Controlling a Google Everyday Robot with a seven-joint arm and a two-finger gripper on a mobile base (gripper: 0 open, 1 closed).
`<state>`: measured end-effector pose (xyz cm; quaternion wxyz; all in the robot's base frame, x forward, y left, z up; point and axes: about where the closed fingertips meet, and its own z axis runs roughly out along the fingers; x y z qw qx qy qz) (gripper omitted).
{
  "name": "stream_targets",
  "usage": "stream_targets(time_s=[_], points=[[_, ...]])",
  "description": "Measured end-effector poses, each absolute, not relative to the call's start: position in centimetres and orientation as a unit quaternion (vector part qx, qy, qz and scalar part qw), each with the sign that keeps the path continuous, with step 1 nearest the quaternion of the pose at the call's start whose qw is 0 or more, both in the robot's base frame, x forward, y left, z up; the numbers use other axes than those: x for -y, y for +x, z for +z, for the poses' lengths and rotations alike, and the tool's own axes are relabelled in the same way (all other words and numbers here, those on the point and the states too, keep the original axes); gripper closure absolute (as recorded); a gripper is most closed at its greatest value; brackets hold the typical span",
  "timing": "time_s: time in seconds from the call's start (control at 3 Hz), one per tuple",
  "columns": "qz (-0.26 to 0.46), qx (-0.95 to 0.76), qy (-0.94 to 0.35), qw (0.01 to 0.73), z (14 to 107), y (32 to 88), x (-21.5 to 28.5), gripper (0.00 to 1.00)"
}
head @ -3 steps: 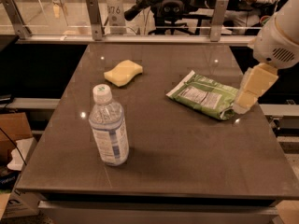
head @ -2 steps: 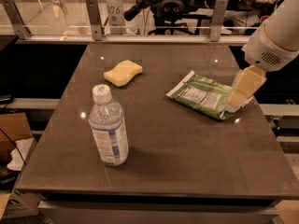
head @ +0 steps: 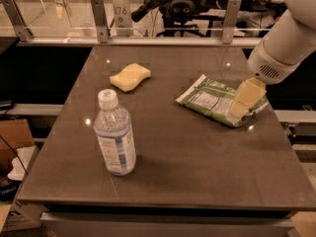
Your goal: Move green jalapeno chip bag near blue plastic bottle
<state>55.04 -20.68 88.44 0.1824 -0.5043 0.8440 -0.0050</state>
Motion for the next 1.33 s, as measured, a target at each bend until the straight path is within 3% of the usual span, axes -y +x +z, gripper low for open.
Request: stream_targets(time_s=[1.0,1.33], points=[[-0.012,-0.863,-0.483,0.145,84.6,55.7,21.0,0.02],[-0.001,-0.868,-0.478,0.135,83.7,55.7,21.1,0.19]])
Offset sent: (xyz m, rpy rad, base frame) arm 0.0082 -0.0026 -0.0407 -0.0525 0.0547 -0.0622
